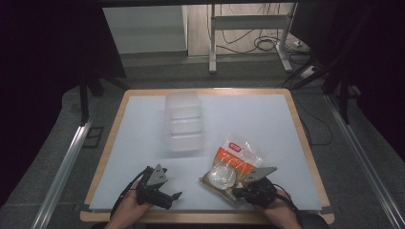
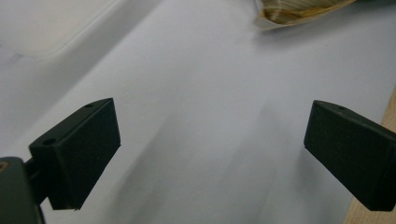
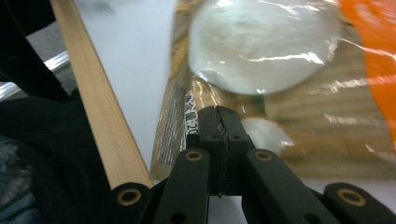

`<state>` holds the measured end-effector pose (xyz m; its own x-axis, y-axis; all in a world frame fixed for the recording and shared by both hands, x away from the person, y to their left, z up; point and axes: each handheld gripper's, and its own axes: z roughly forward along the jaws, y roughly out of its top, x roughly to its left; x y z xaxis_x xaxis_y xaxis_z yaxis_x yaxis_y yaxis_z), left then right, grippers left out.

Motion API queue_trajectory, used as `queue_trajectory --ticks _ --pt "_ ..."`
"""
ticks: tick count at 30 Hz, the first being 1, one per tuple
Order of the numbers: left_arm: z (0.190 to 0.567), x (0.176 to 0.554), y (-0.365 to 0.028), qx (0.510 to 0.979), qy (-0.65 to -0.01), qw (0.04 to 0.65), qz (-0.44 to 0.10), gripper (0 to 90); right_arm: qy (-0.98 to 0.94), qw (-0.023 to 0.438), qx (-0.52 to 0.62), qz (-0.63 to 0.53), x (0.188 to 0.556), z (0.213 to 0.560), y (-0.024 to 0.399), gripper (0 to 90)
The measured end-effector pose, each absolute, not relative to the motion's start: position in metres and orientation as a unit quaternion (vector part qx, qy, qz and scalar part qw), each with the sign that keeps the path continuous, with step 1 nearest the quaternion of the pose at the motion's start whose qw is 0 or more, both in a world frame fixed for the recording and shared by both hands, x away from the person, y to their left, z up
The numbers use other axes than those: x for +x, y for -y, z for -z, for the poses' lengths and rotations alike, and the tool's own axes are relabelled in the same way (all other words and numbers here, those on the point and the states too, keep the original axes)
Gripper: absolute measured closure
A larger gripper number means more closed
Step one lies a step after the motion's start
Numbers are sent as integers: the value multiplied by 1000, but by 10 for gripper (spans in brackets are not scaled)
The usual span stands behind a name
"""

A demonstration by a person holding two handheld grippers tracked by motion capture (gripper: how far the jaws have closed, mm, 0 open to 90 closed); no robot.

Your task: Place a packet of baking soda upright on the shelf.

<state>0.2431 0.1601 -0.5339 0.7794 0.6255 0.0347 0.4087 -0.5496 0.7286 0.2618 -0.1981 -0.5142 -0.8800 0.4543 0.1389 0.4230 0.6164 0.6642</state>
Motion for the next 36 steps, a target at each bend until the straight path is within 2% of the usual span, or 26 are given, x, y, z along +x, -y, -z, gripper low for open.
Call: queue_trajectory --ticks 7,18,21,27,30,32,33,34,36 --pt "534 243 -161 867 -299 370 -147 37 -892 -6 244 -380 263 519 185 885" --pt "533 242 -161 867 -298 371 -149 38 -901 6 230 -369 262 517 178 880" --pt "533 242 -162 866 -298 372 -150 38 -906 12 225 -360 259 515 177 808" --pt "532 242 -162 867 -296 372 -149 38 -911 20 226 -345 257 512 178 737" --pt "533 242 -162 867 -297 371 -149 38 -908 22 228 -350 257 507 180 661" --pt "533 242 -162 867 -297 371 -149 39 -907 31 229 -353 256 504 181 626" --pt "533 242 -162 867 -296 371 -149 38 -909 63 229 -344 255 500 182 581" --pt "533 242 -162 867 -296 371 -149 38 -909 63 229 -344 255 500 182 581" --pt "532 242 -162 867 -296 371 -149 38 -901 75 238 -356 257 495 188 517"
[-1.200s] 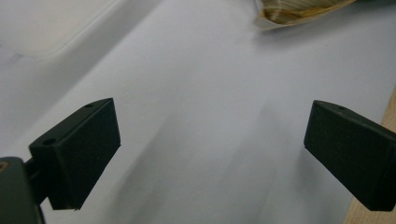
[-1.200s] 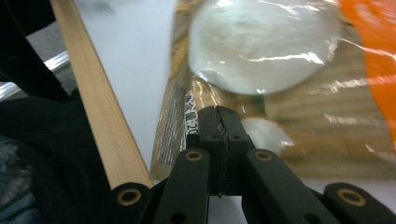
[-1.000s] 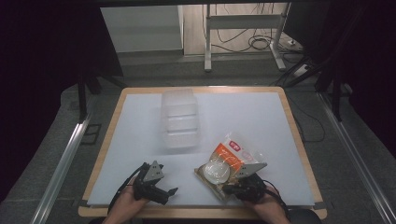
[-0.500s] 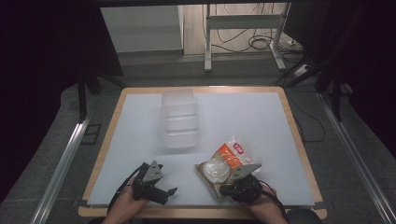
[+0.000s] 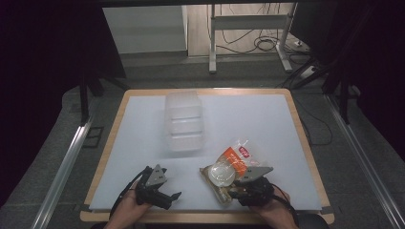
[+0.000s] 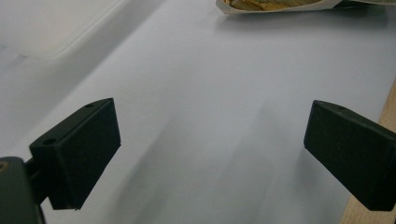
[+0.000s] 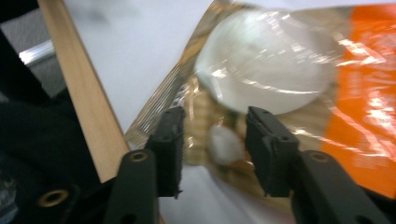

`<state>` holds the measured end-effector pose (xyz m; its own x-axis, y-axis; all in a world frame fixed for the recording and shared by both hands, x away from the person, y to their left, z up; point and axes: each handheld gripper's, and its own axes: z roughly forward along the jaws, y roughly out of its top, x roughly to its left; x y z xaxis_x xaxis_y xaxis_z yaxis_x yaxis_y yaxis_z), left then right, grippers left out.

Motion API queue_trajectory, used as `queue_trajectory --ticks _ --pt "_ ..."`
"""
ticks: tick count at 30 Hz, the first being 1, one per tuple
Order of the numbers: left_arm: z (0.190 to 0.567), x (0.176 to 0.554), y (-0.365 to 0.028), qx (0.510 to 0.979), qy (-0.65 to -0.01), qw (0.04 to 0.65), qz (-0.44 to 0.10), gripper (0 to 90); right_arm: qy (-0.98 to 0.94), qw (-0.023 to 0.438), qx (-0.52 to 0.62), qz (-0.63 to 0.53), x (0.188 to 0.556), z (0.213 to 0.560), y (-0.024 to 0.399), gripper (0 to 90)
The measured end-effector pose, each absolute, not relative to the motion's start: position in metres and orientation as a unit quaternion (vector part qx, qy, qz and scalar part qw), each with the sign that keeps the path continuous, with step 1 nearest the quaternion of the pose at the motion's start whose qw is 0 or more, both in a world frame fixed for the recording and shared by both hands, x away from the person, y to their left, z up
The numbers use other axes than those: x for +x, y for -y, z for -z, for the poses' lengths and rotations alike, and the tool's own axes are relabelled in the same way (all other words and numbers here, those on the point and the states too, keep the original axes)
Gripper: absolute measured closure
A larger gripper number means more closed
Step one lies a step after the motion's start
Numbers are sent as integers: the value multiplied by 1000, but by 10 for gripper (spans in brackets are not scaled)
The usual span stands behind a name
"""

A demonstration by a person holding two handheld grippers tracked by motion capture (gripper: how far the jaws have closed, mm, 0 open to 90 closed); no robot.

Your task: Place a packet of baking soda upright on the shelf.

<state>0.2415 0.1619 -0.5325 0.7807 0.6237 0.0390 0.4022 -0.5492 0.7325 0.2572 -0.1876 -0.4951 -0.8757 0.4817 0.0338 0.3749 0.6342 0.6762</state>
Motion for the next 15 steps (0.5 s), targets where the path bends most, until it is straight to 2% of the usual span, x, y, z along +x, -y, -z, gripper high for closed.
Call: queue_trajectory --ticks 3,4,9,15 --pt "532 241 -162 868 -295 371 -150 39 -895 87 246 -363 259 491 193 472" --pt "532 241 -162 867 -295 371 -150 38 -890 99 255 -364 262 488 199 421" --pt "532 242 -162 867 -296 371 -150 39 -883 119 274 -362 267 485 211 369" --pt "532 242 -162 867 -297 372 -150 38 -868 164 299 -362 273 476 229 276"
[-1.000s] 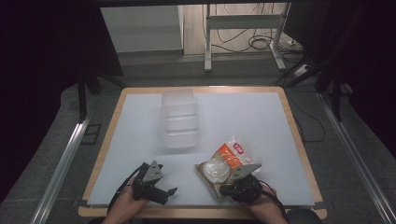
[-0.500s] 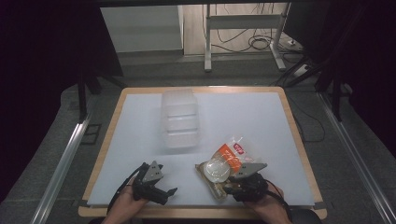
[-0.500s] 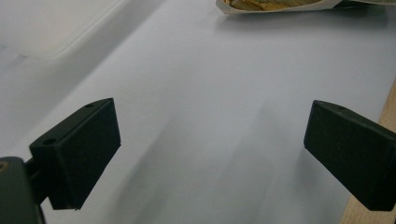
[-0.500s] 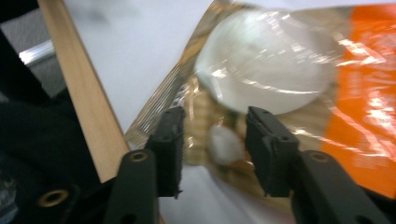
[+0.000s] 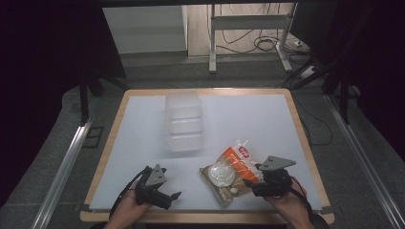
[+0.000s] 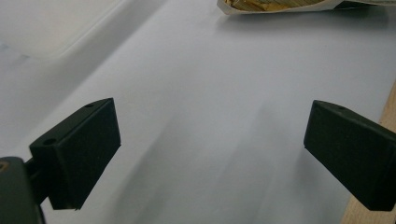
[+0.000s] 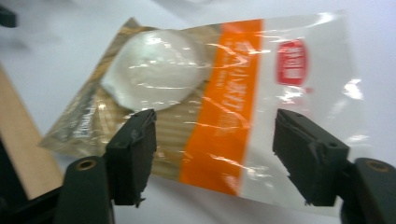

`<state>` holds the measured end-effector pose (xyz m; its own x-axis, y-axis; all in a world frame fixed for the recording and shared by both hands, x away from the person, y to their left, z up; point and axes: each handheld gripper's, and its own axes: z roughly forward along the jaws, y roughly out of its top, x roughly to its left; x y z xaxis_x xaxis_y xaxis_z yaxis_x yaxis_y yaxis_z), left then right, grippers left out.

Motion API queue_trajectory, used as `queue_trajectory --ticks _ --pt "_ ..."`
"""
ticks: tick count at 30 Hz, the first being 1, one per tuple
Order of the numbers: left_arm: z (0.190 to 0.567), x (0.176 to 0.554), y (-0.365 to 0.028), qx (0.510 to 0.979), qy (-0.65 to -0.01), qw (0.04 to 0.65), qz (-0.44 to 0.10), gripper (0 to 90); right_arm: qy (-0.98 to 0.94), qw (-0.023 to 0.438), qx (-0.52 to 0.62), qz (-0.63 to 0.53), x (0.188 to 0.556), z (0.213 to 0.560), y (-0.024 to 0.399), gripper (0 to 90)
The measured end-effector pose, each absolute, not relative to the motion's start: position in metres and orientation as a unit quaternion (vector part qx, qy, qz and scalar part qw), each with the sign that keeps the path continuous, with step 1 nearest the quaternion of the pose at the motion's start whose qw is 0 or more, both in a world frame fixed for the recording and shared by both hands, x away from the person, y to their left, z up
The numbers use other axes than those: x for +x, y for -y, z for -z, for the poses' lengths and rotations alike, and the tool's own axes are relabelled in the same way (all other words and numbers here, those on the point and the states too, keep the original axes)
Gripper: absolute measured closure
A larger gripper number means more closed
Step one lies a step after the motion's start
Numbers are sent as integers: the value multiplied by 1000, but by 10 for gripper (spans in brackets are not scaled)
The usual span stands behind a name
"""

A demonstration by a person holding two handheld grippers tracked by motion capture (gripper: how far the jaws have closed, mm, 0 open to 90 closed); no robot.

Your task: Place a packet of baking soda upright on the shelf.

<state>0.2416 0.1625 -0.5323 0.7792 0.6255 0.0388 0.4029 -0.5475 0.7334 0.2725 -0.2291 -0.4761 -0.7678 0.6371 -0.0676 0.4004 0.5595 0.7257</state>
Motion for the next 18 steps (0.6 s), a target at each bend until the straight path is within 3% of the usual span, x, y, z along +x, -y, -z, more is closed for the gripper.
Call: queue_trajectory --ticks 9,18 --pt "533 242 -162 867 -297 371 -149 39 -852 193 337 -351 287 471 247 225" --pt "533 242 -162 867 -298 371 -148 39 -841 177 370 -352 311 472 260 218"
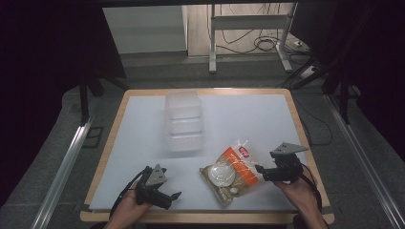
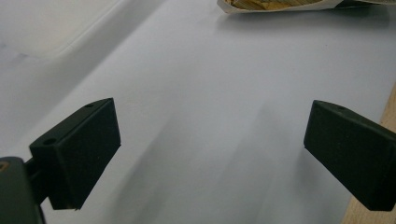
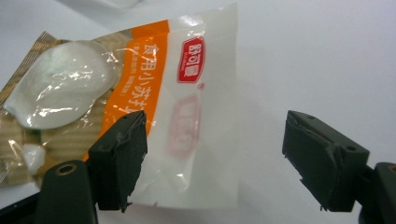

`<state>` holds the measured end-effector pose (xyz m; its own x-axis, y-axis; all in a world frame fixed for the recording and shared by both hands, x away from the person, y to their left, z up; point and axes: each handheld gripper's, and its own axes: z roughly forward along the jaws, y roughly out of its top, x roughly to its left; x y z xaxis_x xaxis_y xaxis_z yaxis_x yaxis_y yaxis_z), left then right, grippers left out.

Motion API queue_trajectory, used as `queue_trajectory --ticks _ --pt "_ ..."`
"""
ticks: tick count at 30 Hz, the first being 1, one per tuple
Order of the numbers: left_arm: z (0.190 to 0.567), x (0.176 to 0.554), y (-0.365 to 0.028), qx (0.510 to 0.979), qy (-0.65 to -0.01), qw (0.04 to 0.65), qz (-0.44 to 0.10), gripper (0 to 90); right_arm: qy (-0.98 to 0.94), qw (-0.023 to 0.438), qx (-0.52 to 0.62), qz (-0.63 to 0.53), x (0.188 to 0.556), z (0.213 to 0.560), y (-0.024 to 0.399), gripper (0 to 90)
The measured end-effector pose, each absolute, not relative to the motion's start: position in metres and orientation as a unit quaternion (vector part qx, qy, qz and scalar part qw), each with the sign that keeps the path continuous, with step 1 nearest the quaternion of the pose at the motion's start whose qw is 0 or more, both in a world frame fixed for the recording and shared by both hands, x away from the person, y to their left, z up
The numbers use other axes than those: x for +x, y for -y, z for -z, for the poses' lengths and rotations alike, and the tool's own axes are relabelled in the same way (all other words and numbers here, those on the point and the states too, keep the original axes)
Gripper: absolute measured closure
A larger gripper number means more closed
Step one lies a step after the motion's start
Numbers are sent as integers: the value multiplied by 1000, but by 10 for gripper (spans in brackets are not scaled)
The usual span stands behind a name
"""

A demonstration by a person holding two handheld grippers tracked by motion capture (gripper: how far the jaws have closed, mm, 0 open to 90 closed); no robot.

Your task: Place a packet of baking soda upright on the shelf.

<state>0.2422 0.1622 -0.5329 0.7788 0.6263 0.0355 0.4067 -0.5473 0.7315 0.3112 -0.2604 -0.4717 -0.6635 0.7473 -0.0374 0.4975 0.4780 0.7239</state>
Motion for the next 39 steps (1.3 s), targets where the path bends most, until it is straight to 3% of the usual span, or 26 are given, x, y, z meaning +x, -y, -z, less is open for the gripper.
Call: queue_trajectory --ticks 12,25,32,36,37,38,39 --pt "533 242 -163 867 -298 371 -148 39 -846 106 375 -364 345 484 245 230" --pt "533 242 -162 867 -298 371 -146 38 -866 60 345 -357 354 499 223 335" --pt "534 242 -161 868 -298 370 -146 39 -864 28 346 -364 354 503 221 478" --pt "534 242 -161 868 -297 370 -146 38 -857 -4 355 -375 353 503 222 645" --pt "534 242 -161 868 -297 370 -146 38 -858 0 354 -372 353 502 222 707" --pt "534 242 -161 868 -297 370 -146 39 -859 4 348 -374 352 501 223 839" --pt "534 242 -161 868 -296 370 -146 39 -859 4 348 -374 352 501 223 839"
